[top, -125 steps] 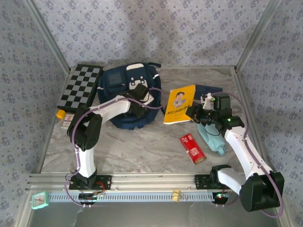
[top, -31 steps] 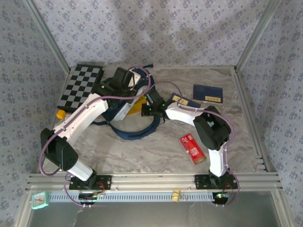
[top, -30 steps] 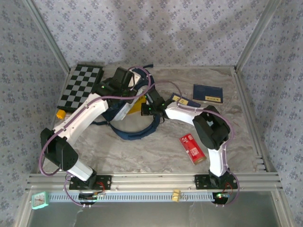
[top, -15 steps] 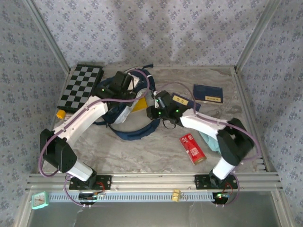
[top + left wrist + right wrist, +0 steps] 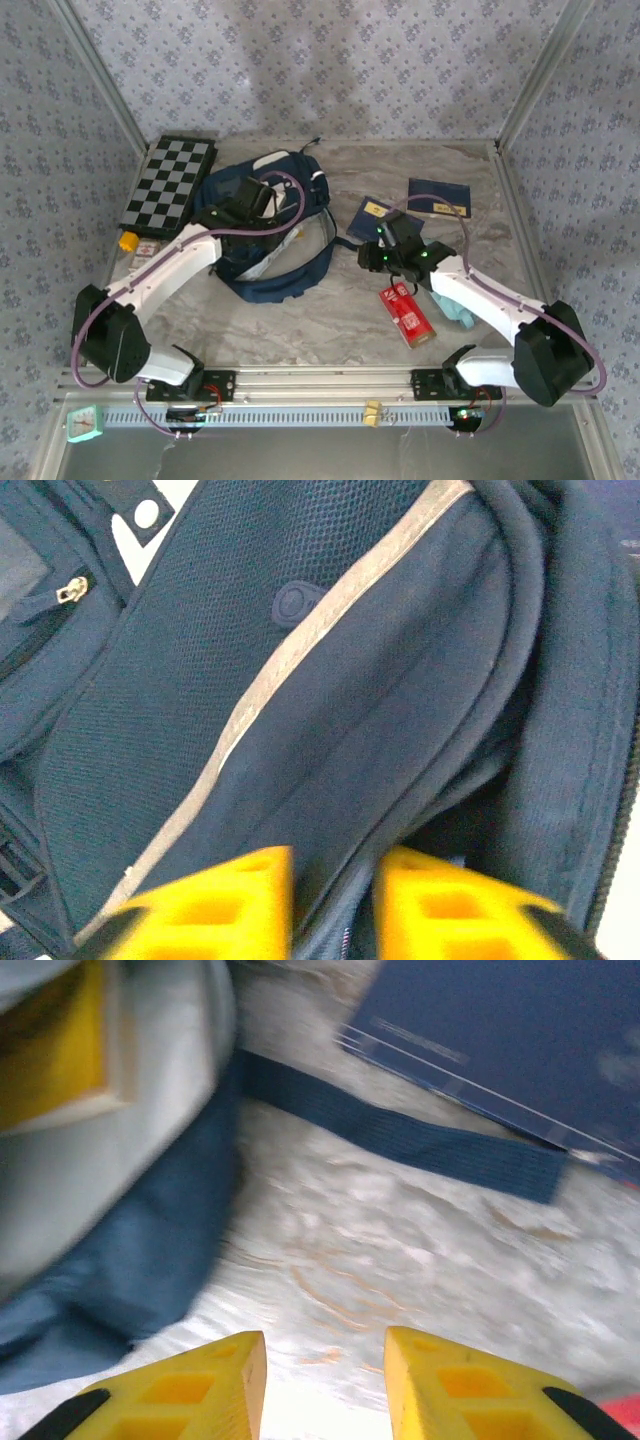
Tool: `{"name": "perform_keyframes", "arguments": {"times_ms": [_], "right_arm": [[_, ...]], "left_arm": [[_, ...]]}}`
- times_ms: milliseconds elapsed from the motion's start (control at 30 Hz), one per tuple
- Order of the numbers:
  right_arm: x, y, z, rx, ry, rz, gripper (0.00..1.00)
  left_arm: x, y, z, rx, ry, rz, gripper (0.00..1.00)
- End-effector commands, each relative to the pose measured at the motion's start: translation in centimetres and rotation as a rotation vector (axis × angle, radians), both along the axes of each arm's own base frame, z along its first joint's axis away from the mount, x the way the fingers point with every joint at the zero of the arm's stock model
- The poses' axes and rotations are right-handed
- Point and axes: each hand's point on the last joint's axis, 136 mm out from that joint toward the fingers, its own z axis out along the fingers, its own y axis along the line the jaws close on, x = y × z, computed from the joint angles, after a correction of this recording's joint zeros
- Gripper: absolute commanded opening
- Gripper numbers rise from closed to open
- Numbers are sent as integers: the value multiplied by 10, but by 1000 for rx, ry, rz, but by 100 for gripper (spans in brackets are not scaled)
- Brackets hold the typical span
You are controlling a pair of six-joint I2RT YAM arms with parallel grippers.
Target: Pack the student bag
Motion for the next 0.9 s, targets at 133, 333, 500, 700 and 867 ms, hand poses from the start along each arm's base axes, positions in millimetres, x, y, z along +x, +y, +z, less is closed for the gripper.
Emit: {"name": "perform_keyframes", "arguments": {"times_ms": [133, 333, 500, 700, 867], "right_arm": [[7, -49, -22, -14, 92, -167, 42], [40, -78, -19, -3, 75, -227, 49], [72, -90, -20, -16, 78, -234, 56], [109, -97, -36, -14, 123, -244, 61], [134, -102, -48, -31, 154, -254, 63]], "left_arm": [[-19, -45, 58, -391, -11, 50, 56], [-35, -108, 58, -592, 74, 69, 61], [-37, -147, 34, -649, 130, 124, 61], [-31, -179, 3, -644, 167, 154, 61], [-21, -193, -23, -638, 197, 190, 61]]}}
